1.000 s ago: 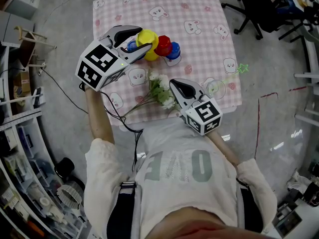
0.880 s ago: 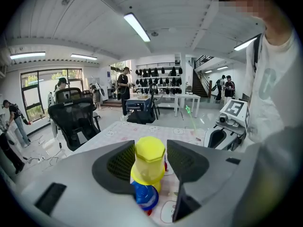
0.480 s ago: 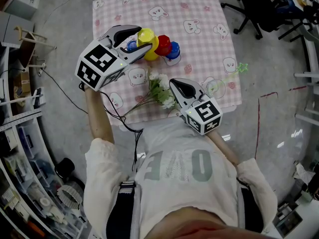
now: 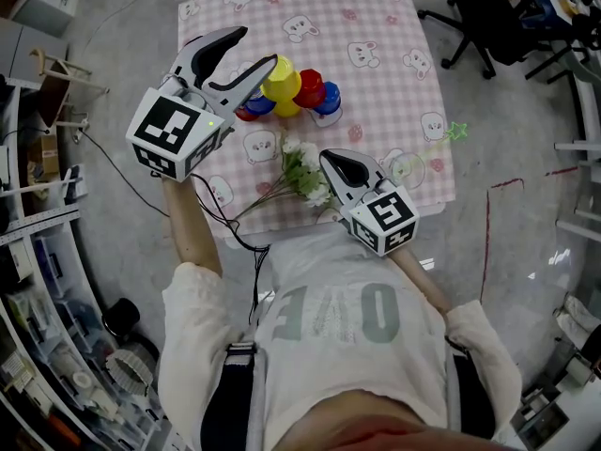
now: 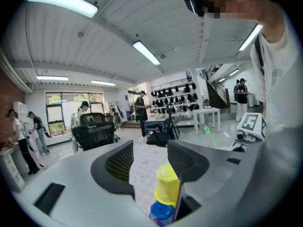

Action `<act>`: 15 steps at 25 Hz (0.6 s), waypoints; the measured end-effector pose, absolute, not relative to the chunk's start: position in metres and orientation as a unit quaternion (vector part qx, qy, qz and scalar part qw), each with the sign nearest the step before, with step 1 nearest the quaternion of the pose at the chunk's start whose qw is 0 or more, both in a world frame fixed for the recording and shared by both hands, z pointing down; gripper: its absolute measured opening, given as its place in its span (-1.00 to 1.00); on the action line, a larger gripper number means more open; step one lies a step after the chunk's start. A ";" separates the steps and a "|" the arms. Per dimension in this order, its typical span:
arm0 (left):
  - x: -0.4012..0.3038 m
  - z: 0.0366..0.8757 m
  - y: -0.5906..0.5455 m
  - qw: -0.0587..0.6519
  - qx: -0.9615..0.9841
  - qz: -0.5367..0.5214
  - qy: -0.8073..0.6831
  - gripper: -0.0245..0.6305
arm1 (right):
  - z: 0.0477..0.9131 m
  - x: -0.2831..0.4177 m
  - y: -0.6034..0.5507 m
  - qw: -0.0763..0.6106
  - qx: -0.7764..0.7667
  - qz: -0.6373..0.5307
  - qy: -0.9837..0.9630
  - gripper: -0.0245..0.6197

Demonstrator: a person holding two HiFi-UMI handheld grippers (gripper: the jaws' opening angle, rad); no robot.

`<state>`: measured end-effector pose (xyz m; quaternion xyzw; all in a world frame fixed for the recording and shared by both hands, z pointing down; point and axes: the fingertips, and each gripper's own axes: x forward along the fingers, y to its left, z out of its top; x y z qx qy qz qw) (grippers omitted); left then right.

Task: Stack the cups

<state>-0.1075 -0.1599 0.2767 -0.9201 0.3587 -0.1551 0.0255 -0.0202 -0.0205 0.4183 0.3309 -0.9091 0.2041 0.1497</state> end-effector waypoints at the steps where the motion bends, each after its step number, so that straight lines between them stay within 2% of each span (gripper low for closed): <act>1: -0.115 0.264 -0.161 0.038 -0.913 -0.136 0.382 -0.25 | 0.418 -0.021 -0.021 0.148 0.330 0.203 -0.910 -0.83; 3: -0.127 0.243 -0.157 0.064 -0.898 -0.110 0.421 -0.30 | 0.416 -0.021 -0.020 0.145 0.329 0.200 -0.911 -0.83; 9: -0.144 0.212 -0.112 0.106 -0.838 -0.044 0.534 -0.72 | 0.405 -0.021 -0.024 0.125 0.328 0.183 -0.918 -0.83; 15: -0.127 0.248 -0.046 0.059 -0.784 0.012 0.618 -0.81 | 0.383 -0.017 -0.034 0.090 0.337 0.153 -0.924 -0.83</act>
